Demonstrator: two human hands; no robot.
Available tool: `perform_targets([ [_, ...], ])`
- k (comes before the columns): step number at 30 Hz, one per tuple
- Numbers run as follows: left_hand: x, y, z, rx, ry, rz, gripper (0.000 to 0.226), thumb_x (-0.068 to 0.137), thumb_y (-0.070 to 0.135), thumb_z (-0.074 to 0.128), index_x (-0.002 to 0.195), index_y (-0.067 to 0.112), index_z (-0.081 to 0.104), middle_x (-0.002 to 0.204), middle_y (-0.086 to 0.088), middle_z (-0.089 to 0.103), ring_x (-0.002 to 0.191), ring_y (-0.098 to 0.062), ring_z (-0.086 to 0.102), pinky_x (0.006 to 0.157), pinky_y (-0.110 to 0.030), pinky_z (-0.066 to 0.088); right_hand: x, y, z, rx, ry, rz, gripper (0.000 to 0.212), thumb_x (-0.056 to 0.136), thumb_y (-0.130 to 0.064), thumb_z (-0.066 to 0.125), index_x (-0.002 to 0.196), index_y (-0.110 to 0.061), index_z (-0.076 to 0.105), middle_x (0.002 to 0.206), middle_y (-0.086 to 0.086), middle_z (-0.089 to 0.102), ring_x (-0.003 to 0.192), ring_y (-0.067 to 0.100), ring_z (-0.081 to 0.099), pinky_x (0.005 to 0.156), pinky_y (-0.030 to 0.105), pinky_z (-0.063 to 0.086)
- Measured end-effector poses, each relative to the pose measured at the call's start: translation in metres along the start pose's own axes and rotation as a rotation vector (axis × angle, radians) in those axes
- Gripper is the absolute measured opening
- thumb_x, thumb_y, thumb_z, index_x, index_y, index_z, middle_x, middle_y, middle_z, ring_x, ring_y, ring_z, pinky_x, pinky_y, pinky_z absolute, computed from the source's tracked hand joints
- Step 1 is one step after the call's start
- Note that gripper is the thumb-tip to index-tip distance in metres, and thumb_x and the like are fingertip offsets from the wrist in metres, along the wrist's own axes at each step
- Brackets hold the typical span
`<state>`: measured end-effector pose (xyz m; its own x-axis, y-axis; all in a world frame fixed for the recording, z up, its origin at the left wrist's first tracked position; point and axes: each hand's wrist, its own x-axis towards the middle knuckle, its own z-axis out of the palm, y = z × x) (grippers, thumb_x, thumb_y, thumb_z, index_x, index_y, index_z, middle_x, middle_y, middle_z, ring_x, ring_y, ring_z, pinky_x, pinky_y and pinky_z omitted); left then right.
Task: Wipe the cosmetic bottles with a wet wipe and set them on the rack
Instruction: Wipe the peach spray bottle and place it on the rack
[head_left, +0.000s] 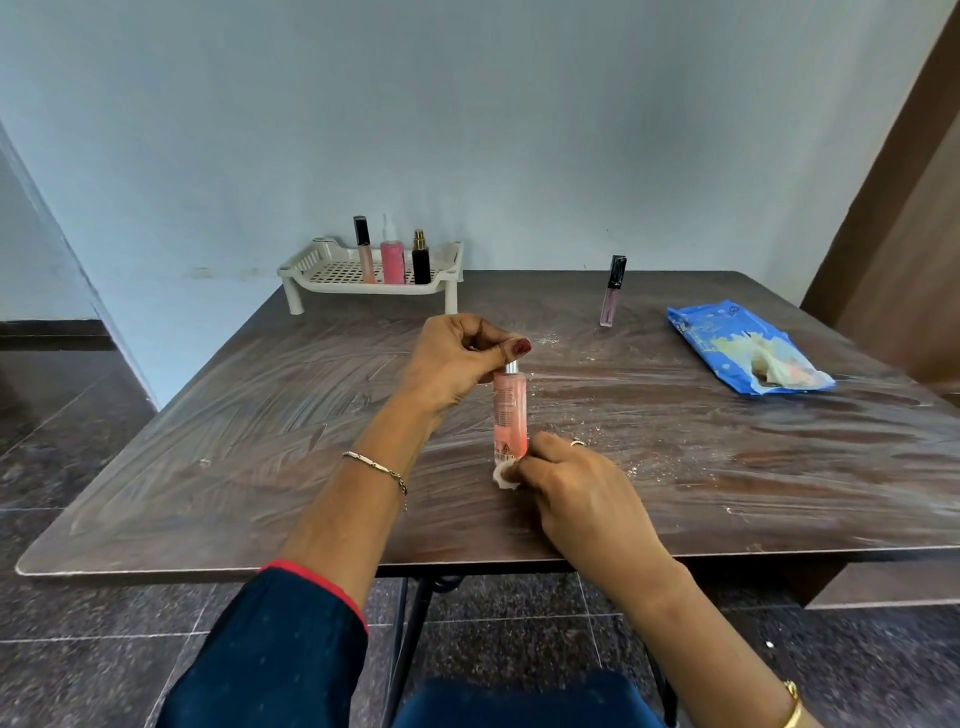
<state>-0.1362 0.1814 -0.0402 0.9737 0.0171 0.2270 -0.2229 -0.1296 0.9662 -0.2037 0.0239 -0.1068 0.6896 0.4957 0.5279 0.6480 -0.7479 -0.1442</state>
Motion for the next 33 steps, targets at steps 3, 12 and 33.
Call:
perform_targets([
  [3,-0.003,0.002,0.001,0.035,0.005,0.021,0.008,0.074,0.015,0.077,0.079,0.012,0.070,0.082,-0.004,0.072,0.073,-0.010,0.067,0.064,-0.020,0.056,0.001,0.001,-0.001,0.003,0.032,0.016,0.024,0.073,0.004,0.072,0.091,-0.012,0.072,0.086,0.000,0.059,0.063,0.024,0.060,0.046,0.038,0.049],
  [12,-0.008,0.007,-0.005,0.146,-0.078,0.056,0.013,0.081,0.013,0.072,0.093,0.009,0.073,0.088,0.001,0.073,0.080,-0.009,0.067,0.077,-0.024,0.055,0.043,0.005,-0.025,-0.065,0.257,0.006,0.016,0.079,-0.006,0.073,0.092,-0.013,0.070,0.082,0.003,0.055,0.058,0.022,0.051,0.040,0.031,0.039],
  [33,-0.005,0.020,0.011,0.110,-0.036,-0.018,0.019,0.066,0.010,0.083,0.081,0.006,0.073,0.076,0.002,0.073,0.070,0.001,0.068,0.067,-0.013,0.053,0.027,0.007,-0.025,-0.014,0.235,0.038,0.017,0.077,-0.003,0.073,0.093,-0.007,0.070,0.086,0.007,0.055,0.060,0.024,0.052,0.044,0.031,0.039],
])
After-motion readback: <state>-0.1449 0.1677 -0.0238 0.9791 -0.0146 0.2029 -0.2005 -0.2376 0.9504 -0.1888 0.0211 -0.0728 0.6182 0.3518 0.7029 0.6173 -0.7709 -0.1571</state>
